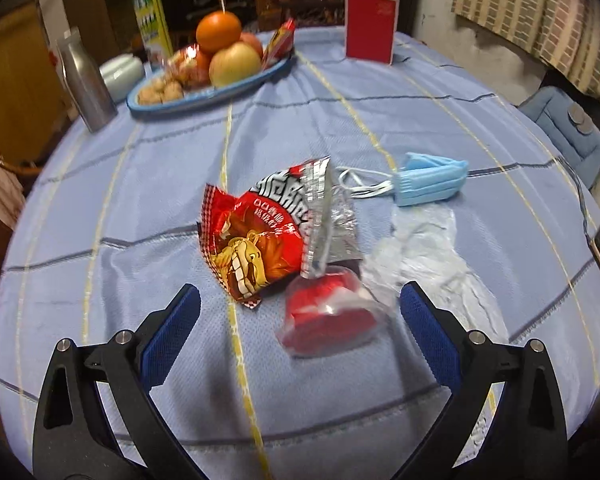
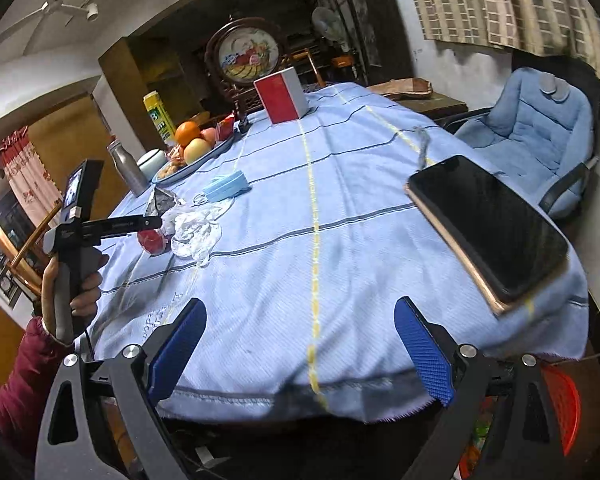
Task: Collect trash
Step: 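Move both open tools back over the table, then grasp the white plastic bag with the right tool while the left tool grasps the red-lidded cup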
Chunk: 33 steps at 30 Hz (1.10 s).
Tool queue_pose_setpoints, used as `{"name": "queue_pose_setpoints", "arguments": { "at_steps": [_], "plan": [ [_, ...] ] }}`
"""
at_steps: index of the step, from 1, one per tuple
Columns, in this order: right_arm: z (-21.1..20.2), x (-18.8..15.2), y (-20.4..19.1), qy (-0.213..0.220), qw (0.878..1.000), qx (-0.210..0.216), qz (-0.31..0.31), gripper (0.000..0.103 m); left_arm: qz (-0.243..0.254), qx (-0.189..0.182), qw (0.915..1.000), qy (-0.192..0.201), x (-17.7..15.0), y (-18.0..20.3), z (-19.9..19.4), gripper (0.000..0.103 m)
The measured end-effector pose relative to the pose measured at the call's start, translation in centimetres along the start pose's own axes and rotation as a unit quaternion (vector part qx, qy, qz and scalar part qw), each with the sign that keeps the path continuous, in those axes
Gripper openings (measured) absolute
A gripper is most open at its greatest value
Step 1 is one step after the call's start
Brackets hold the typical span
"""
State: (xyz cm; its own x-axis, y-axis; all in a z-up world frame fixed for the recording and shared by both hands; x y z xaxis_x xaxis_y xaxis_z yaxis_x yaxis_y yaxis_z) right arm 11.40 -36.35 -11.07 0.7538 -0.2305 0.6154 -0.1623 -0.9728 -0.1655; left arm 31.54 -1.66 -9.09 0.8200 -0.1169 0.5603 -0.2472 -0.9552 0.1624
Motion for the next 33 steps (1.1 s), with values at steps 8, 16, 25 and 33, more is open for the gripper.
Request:
{"name": "queue_pose_setpoints", "arguments": {
  "at_steps": [8,16,25,33],
  "plan": [
    [2.0,1.2,-1.9,-0.015,1.0,0.018,-0.011,0.093,-0.013,0.006,0.9993,-0.036,-2.3,-3.7,0.4,0.096],
    [5.6,3.8,-9.0,-0.034,0.995,0.073,-0.063,0.093,-0.053,-0.02,0.9977,-0.036,-3.3,-6.5,0.3,0.096],
    [10.8,5.7,-16.7,-0.059,0.986,0.081,-0.136,0.093,-0.034,0.014,0.9986,-0.039,-3.3,-6.2,0.9,0.098],
    [15.5,7.4,-20.5,-0.085,0.98,0.074,-0.166,0.087,-0.034,0.014,0.9987,-0.035,-3.3,-6.1,0.9,0.098]
  ]
}}
Point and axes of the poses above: each gripper's, at about its wrist camera, not at the fingertips, and z roughly the way its jaws point, y to its right, x to its top, the point moved 4 cm from there along z, roughly the way its jaws point, and after that the axes turned 13 degrees about -x, right-handed, at the moved point
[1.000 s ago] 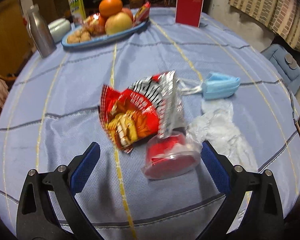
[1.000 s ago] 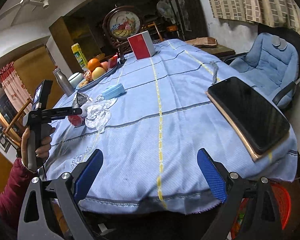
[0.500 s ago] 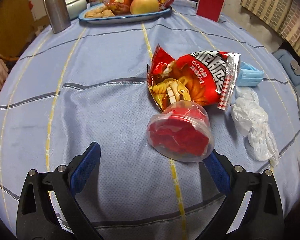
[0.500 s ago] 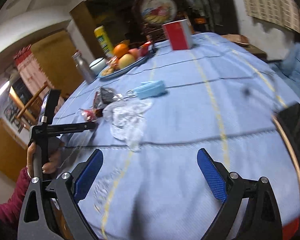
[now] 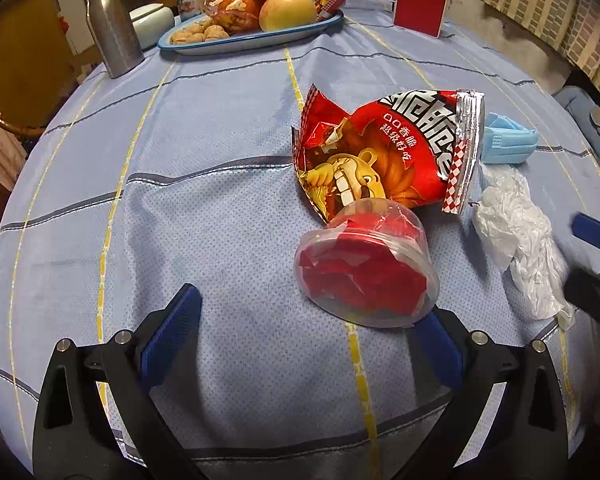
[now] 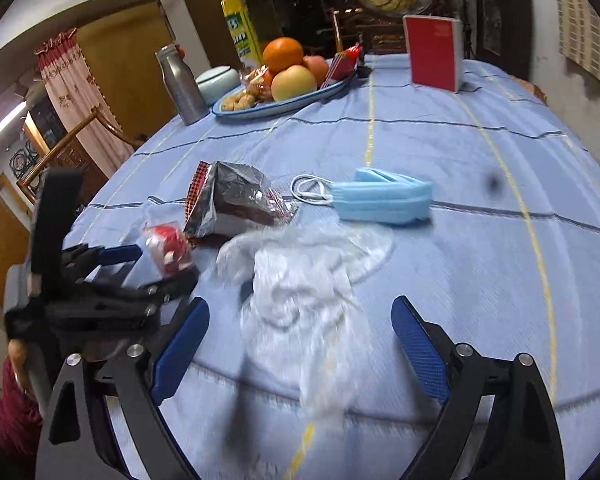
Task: Collect trash
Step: 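Grasp the white plastic bag with the right tool while the left tool grasps the red-lidded cup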
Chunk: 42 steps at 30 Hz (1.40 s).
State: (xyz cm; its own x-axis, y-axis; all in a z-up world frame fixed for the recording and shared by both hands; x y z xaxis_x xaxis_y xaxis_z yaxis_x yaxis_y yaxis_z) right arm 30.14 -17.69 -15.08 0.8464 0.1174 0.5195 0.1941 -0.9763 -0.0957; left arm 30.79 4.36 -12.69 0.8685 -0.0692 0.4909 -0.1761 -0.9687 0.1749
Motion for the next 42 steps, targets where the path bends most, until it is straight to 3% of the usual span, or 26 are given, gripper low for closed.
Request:
{"name": "queue_pose_setpoints", "arguments": {
  "at_steps": [5,7,10,12,13,17,21,30,35,42],
  "plan": [
    [1.9,0.5,-0.6,-0.007,1.0,-0.004,-0.004,0.083,0.0,0.0,1.0,0.0,0.1,0.0,0.0,0.098],
    [2.7,0.4,-0.7,-0.026,1.0,0.008,-0.002,0.075,-0.001,0.001,1.0,0.001,0.1,-0.1,0.0,0.098],
    [2.8,0.5,-0.6,-0.027,1.0,-0.009,-0.009,0.05,-0.002,0.001,1.0,0.001,0.1,-0.1,0.0,0.098],
    [2.5,0.3,-0.9,-0.025,0.999,-0.016,-0.028,0.019,-0.002,0.001,1.0,0.001,0.1,-0.1,0.0,0.098],
    [2.2,0.1,-0.8,-0.021,0.999,-0.015,-0.03,0.017,-0.002,0.001,1.0,0.001,0.1,-0.1,0.0,0.098],
    [-0.2,-0.6,0.8,0.022,0.997,-0.064,-0.038,0.016,-0.002,0.002,1.0,0.001,0.1,-0.1,0.0,0.098],
    [-1.5,-2.2,3.4,0.019,0.995,-0.093,-0.036,0.016,-0.002,0.002,1.0,0.001,0.1,-0.1,0.1,0.098],
    [-0.7,-3.5,6.1,-0.014,0.999,-0.032,0.026,0.02,-0.004,-0.002,1.0,-0.003,0.3,-0.3,-0.1,0.097],
    [-0.9,-3.6,6.0,-0.012,0.999,-0.032,0.025,0.021,-0.014,-0.031,0.9989,0.033,0.8,-0.4,-1.3,0.097],
    [-0.9,-3.6,5.6,-0.009,0.999,-0.038,0.017,0.024,0.008,-0.036,0.9975,0.06,1.8,0.9,-1.9,0.097]
  ]
}}
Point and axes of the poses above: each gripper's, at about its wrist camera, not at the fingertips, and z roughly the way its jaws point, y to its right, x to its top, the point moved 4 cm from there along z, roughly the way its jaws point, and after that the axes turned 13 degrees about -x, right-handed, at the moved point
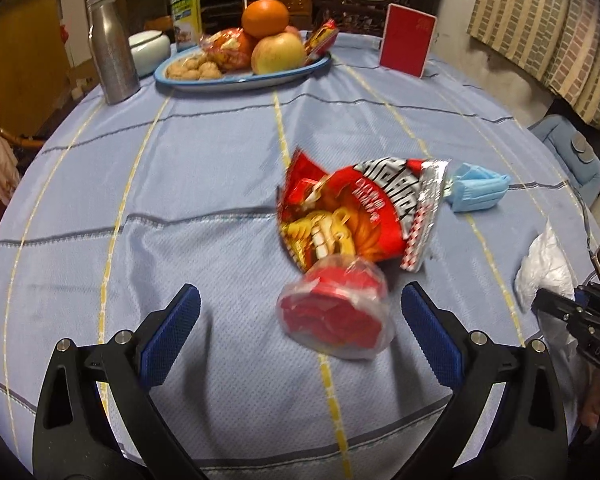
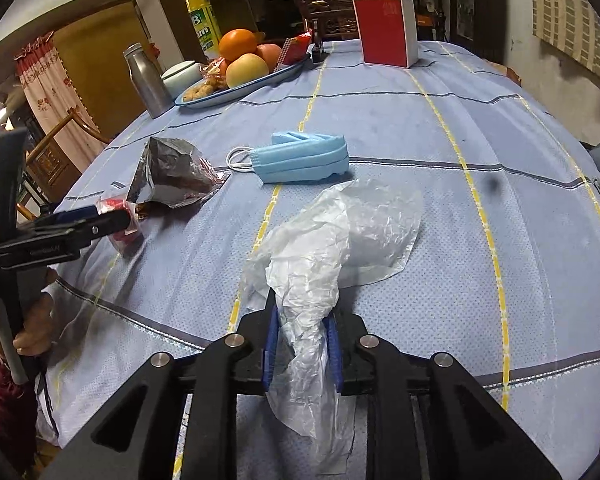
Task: Collect trash
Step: 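Grasp the white plastic bag with the right tool while the left tool grasps the red-lidded cup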
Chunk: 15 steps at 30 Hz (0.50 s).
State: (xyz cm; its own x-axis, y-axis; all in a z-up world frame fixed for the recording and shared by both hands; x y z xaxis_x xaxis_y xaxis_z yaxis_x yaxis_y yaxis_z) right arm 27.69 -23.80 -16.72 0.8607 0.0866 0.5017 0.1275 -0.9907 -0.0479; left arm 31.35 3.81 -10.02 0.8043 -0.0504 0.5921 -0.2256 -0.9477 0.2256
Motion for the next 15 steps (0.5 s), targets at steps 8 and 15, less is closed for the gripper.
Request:
{"name": "queue_pose_setpoints", "arguments": {
  "at_steps": [8,15],
  "plan": [
    [-0.1,0.0,0.1,0.0,1.0,0.002,0.007,0.024,0.019,-0.001,0.9996,-0.021,-0.1,0.6,1.2,0.055],
    [-0.3,0.0,0.7,0.009,1.0,0.003,0.02,0.02,0.041,-0.011,0.9978,0.051,0.3,1.7,-2.2,0.055]
  ]
}}
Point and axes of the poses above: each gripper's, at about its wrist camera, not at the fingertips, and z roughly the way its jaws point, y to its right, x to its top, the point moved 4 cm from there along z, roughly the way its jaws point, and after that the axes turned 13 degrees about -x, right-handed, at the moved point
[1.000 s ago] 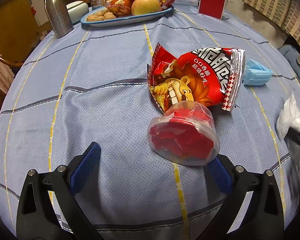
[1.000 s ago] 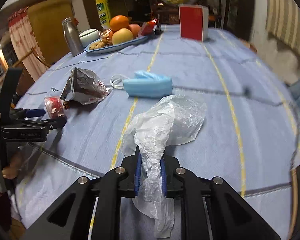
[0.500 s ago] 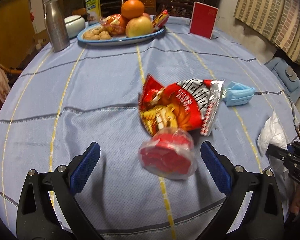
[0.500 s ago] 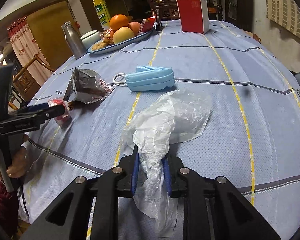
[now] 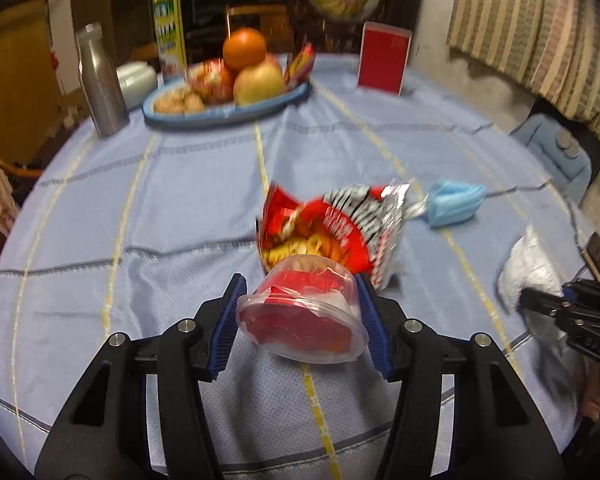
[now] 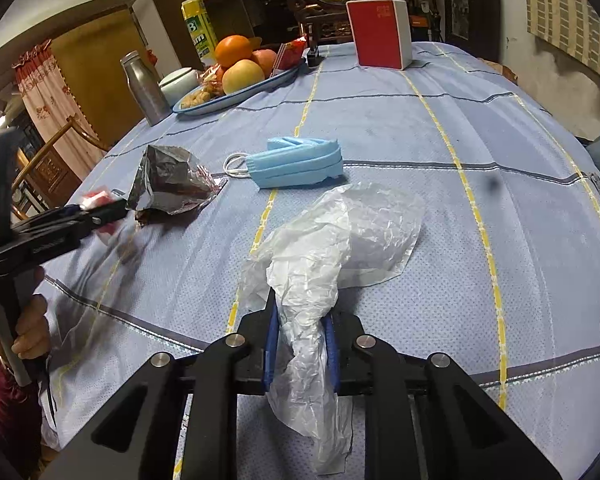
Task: Collect trash
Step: 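Grasp the white plastic bag with the right tool while the left tool grasps the red-lidded cup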
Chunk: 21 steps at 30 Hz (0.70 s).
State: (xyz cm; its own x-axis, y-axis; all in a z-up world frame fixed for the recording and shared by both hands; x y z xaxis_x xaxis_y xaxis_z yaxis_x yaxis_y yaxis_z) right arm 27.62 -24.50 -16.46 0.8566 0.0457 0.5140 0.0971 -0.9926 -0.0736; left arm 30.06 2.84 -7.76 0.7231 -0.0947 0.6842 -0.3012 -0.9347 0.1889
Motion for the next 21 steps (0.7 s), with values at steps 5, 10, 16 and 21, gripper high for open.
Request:
{"name": "queue_pose_setpoints", "arguments": {
  "at_steps": [5,10,16,21],
  "plan": [
    [-1.5,-0.2,0.6,0.033,0.999,-0.007,0.019,0.017,-0.002,-0.004,0.9992,0.041,-0.1,0.8,-2.1,0.055],
    [-5.0,-2.2,0.9,0.052,0.998,0.013,0.036,0.017,0.0,-0.016,0.9988,0.046,-1.3,2.9,-3.2,0.055],
    [-11.1,-4.7,2.6,0.098,0.994,0.014,0.054,0.016,0.034,-0.036,0.9975,0.05,-2.6,7.6,-4.9,0.055],
    [-15.8,-7.7,5.1,0.13,0.989,0.0,0.072,0.016,0.057,-0.068,0.9946,0.055,-3.6,12.2,-6.3,0.055]
  ]
}}
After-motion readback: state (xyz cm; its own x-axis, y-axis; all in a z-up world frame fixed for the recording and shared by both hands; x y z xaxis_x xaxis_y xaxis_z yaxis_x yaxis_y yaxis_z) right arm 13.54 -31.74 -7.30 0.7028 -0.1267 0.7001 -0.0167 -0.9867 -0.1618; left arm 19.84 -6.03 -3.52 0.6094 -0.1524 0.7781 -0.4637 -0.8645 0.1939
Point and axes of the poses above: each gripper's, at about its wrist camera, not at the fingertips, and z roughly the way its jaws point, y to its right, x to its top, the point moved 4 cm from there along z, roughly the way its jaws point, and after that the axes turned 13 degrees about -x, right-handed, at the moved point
